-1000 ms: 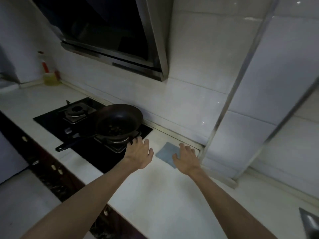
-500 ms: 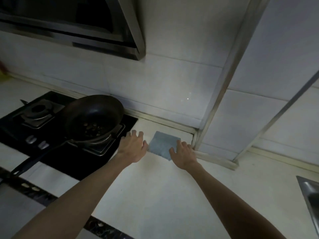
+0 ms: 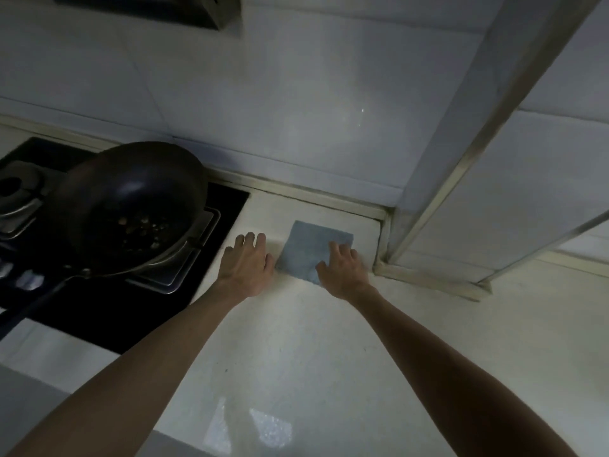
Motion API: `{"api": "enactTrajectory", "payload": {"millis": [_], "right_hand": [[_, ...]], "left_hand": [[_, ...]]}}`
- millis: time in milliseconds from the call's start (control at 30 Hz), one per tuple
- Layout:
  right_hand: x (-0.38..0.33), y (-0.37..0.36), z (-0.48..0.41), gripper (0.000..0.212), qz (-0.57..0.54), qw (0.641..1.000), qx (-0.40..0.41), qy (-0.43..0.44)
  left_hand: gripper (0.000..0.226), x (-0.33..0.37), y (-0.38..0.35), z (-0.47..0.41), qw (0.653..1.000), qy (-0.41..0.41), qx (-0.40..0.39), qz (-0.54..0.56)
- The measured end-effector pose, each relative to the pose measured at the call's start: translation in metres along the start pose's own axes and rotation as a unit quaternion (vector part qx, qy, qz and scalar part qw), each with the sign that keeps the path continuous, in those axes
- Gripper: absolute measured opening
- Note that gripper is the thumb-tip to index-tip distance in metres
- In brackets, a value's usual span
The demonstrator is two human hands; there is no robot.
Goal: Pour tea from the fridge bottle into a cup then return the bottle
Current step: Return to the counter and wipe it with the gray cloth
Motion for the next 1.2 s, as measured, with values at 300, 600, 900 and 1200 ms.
{"api": "enactTrajectory", "payload": {"millis": [300, 600, 900, 1200], "right_hand": [[-0.012, -0.026, -0.061, 0.063, 0.076, 0.996, 0.040, 0.015], [-0.016, -0.066, -0.088, 0.067, 0.098, 0.993, 0.065, -0.027], [-0.015, -0.074, -0.088, 0.069, 0.093, 0.993, 0.069, -0.024], [-0.033, -0.094, -0.049, 0.072, 0.123, 0.990, 0.070, -0.007]], "left_hand": [[0.065, 0.016, -0.050, -0.048, 0.986, -0.119, -0.109, 0.048], [0.065, -0.044, -0.085, -0.001, 0.994, -0.049, -0.029, 0.095], [0.064, -0.060, -0.121, 0.025, 0.996, -0.043, -0.028, 0.068], [0.063, -0.061, -0.119, 0.029, 0.996, -0.059, 0.000, 0.074]]}}
Point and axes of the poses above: each hand's wrist, its own z-axis away from the middle knuckle, its own y-axis out of the back of the hand, x = y × z, the point moved 7 cm from there along -z, towards the middle knuckle, and after that the axes turned 4 degrees about z, right-handed, at the moved point
